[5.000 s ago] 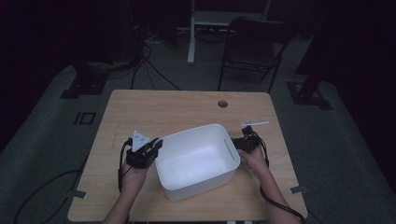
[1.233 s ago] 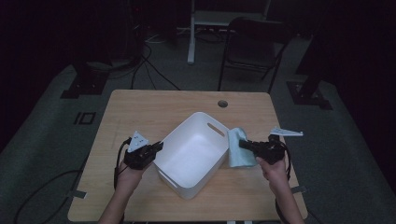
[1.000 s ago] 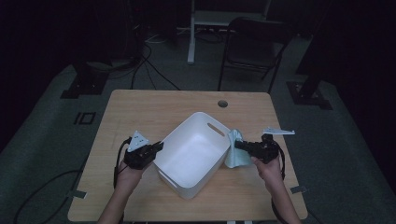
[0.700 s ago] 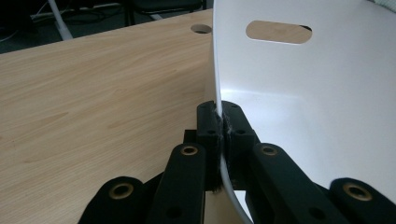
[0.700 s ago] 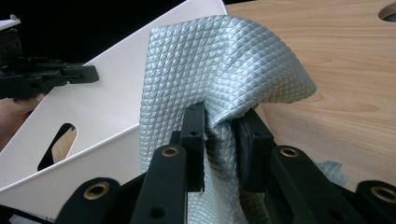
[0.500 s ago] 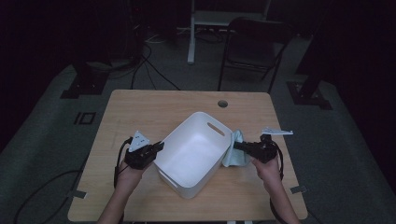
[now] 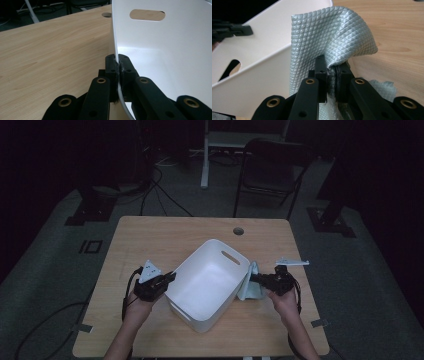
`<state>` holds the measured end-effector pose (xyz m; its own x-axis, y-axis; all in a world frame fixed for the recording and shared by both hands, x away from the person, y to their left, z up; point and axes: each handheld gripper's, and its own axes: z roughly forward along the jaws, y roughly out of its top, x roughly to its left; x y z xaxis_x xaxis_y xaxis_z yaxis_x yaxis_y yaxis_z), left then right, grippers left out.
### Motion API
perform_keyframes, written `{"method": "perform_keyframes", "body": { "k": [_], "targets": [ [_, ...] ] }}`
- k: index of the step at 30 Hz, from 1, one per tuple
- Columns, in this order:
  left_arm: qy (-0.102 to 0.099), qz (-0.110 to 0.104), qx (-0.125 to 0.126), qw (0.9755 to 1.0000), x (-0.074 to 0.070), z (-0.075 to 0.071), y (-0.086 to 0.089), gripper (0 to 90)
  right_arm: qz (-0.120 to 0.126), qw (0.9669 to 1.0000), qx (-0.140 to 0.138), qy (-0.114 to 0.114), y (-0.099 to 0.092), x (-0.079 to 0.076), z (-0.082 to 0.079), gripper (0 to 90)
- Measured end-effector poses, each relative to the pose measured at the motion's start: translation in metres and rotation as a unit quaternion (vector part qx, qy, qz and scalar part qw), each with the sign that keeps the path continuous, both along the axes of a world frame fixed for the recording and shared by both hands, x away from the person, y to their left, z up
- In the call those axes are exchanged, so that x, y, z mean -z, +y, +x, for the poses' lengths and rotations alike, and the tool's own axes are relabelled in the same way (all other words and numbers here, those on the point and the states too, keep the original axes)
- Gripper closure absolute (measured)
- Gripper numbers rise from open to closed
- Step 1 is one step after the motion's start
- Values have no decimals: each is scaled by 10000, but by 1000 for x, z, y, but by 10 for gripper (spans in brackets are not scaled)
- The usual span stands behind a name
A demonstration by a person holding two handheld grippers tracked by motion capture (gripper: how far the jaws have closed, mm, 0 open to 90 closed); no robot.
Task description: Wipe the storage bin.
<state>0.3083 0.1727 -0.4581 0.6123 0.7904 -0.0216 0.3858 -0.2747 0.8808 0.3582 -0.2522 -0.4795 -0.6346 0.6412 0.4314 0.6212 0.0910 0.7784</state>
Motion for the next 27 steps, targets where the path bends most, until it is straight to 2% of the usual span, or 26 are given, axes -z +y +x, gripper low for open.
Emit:
{"method": "perform_keyframes", "body": {
  "k": [7, 21, 27],
  "targets": [
    [-17, 13, -2, 10000, 0, 0, -1, 875, 3, 9998, 16, 176, 0, 10, 5, 832],
    [-7, -26, -12, 10000, 1, 0, -1, 874, -252, 9979, 203, 556, 3, 40, 17, 832],
    [2, -42, -62, 10000, 1, -2, -3, 873, -195, 9974, 275, 636, 2, 46, 18, 832]
  ]
}}
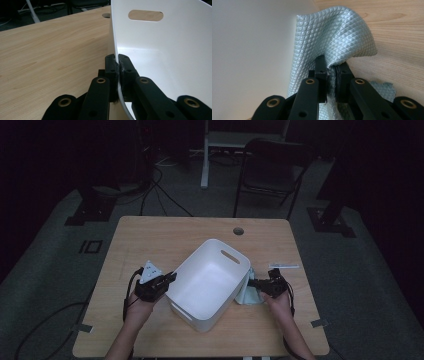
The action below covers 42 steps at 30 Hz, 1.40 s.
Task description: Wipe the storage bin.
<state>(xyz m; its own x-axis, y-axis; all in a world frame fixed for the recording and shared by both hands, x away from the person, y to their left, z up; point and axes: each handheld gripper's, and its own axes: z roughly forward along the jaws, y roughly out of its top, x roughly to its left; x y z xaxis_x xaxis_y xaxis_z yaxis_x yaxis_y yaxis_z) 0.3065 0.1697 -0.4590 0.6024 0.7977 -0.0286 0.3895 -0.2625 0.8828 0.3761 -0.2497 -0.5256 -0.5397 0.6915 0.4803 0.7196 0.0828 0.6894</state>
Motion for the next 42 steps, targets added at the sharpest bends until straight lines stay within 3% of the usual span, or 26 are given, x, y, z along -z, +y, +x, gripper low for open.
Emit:
{"method": "perform_keyframes", "body": {
  "k": [4, 11, 14, 15, 19, 31, 42],
  "targets": [
    [-9, 26, 11, 10000, 0, -1, -1, 872, 9, 10000, -49, -70, 0, -10, -5, 834],
    [-18, 70, -25, 10000, -1, -2, -2, 871, 405, 9977, -275, -469, 0, -44, -23, 833],
    [-24, 106, -19, 9999, -1, -2, -3, 872, 309, 9972, -284, -619, 5, -51, -28, 833],
    [-31, 108, -19, 9999, -1, -2, -3, 872, 236, 9974, -226, -650, 6, -51, -28, 833],
    [-24, 135, -32, 9999, -1, -2, -3, 872, 390, 9978, -152, -523, 4, -46, -25, 833],
    [-48, 139, -12, 9999, -1, -3, -5, 867, 278, 9988, -55, -407, 7, -34, -21, 833],
    [-39, 114, -53, 9999, 0, -3, -7, 861, 14, 10000, 71, -20, 7, -4, -8, 833]
  ]
}}
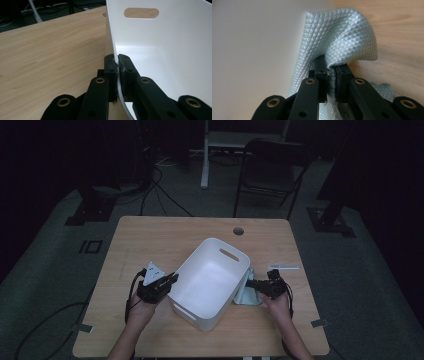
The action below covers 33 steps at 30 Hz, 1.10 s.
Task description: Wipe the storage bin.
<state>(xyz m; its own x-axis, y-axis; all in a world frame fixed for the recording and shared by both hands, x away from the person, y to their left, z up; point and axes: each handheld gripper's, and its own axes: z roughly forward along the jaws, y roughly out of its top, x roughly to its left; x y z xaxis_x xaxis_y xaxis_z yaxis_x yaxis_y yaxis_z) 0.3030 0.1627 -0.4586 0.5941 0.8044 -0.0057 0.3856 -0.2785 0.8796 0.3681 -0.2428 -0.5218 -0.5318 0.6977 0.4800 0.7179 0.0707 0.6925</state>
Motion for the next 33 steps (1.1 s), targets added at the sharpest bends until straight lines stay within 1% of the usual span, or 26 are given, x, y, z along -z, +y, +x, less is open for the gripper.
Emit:
{"method": "perform_keyframes", "body": {
  "k": [2, 3, 6, 8, 13, 16, 19, 21, 23, 25, 27, 30, 33],
  "targets": [
    [6, -13, -15, 10000, 0, 0, 0, 859, -40, 10000, 17, 45, 0, 4, 2, 832],
    [8, -14, -36, 10000, 0, 0, 0, 859, 11, 10000, 24, 82, 0, 5, 2, 833],
    [8, -14, -56, 10000, 0, 0, 0, 859, 27, 9999, 11, 100, 0, 2, 0, 833],
    [0, 2, -65, 10000, 0, -1, -1, 859, 52, 10000, -66, 26, 1, -3, -2, 833],
    [-20, 4, -116, 9999, 0, -1, -2, 859, 256, 9991, -242, -253, 4, -25, -13, 833],
    [-31, 22, -140, 9999, 0, -2, -2, 861, 494, 9969, -393, -463, 6, -40, -21, 833],
    [-24, 7, -147, 9999, 0, -1, -2, 860, 648, 9948, -482, -613, 7, -52, -27, 833],
    [-11, -21, -155, 9999, 1, -1, -2, 861, 694, 9940, -504, -683, 7, -55, -29, 832],
    [-25, -8, -126, 9999, 1, -1, -2, 860, 642, 9940, -502, -735, 8, -56, -30, 831],
    [-23, 32, -106, 9999, 0, -1, -3, 859, 631, 9943, -462, -718, 8, -55, -29, 832],
    [-23, 23, -99, 9999, 0, -2, -3, 858, 598, 9947, -400, -733, 9, -55, -30, 832],
    [-31, 35, -84, 10000, 0, -2, -3, 859, 502, 9950, -369, -778, 10, -55, -30, 833],
    [-35, 58, -69, 10000, 0, -2, -4, 860, 498, 9951, -325, -788, 10, -52, -30, 833]
  ]
}}
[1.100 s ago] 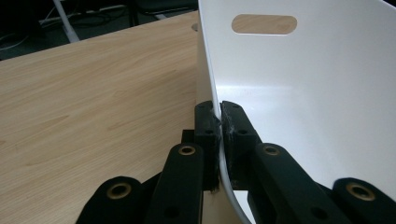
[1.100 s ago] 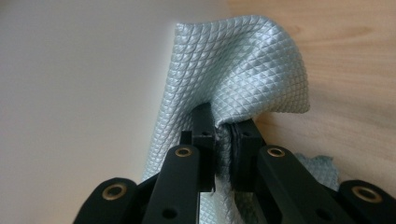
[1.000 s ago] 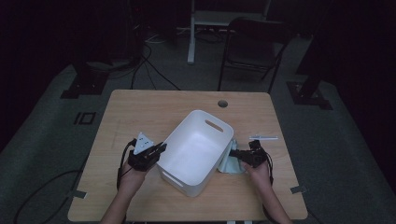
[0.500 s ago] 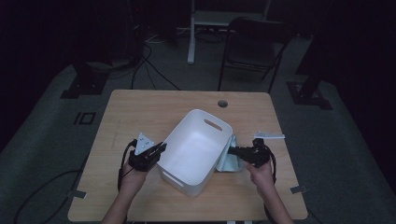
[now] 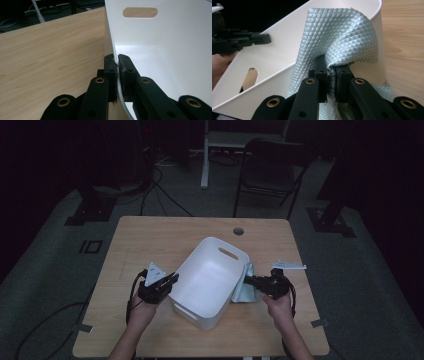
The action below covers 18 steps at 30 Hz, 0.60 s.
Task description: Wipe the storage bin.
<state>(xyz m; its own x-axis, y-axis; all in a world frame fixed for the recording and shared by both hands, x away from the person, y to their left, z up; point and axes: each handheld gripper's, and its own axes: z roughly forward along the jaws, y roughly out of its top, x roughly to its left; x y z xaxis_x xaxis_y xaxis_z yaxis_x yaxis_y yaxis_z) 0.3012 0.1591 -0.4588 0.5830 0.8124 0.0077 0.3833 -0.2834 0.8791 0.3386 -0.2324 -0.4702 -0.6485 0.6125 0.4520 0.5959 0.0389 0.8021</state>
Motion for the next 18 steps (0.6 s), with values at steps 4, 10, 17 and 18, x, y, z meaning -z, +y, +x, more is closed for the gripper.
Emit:
{"method": "perform_keyframes", "body": {
  "k": [4, 10, 17, 18],
  "targets": [
    [-5, -2, 1, 10000, 0, 0, -1, 858, -13, 10000, 31, 41, 1, 4, 1, 833],
    [7, -13, 14, 10000, 0, -1, -2, 855, -53, 9998, 107, 126, 1, 12, 4, 833],
    [-4, 5, 11, 10000, 0, -1, -4, 855, -214, 9991, 202, 300, 0, 26, 11, 833],
    [-1, -8, 2, 10000, 0, -1, -4, 854, -268, 9989, 215, 323, 0, 28, 12, 833]
  ]
}}
